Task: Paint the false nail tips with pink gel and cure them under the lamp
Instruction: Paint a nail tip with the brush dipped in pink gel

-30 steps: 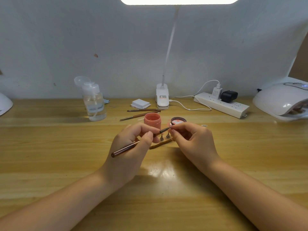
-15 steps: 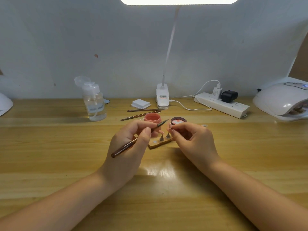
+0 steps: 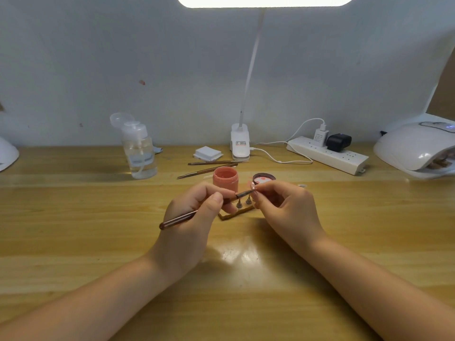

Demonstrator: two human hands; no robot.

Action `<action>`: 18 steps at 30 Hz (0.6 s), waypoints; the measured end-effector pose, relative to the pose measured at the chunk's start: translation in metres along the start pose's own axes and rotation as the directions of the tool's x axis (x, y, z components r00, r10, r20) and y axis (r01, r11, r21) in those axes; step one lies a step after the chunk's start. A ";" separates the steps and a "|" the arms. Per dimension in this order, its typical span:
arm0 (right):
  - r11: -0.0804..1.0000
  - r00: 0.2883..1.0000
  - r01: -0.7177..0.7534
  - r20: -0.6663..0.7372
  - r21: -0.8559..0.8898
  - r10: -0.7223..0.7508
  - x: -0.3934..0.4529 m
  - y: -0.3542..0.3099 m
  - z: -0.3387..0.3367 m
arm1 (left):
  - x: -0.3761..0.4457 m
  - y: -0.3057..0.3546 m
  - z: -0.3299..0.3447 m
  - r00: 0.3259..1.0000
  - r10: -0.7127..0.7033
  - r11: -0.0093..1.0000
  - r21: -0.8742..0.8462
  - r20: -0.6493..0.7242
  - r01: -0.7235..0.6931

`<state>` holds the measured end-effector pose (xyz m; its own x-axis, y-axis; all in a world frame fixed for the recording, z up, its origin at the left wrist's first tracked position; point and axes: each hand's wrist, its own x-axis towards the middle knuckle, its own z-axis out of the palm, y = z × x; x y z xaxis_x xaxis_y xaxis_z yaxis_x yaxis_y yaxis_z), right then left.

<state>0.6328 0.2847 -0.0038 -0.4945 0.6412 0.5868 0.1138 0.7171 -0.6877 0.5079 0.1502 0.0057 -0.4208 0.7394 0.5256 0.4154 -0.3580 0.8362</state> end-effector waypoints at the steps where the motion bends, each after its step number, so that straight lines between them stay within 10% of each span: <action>1: 1.000 1.000 -0.002 0.002 0.000 0.002 0.000 0.000 0.000 | 0.000 0.000 0.000 1.000 0.009 1.000 -0.010 -0.009 -0.009; 18: 0.998 0.999 0.030 -0.017 -0.049 -0.031 0.000 0.000 0.001 | 0.002 -0.001 -0.001 0.999 -0.034 0.999 0.044 0.034 0.032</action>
<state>0.6321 0.2841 -0.0043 -0.4827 0.6237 0.6149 0.1414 0.7484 -0.6480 0.5059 0.1514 0.0058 -0.4071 0.7699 0.4914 0.4363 -0.3087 0.8452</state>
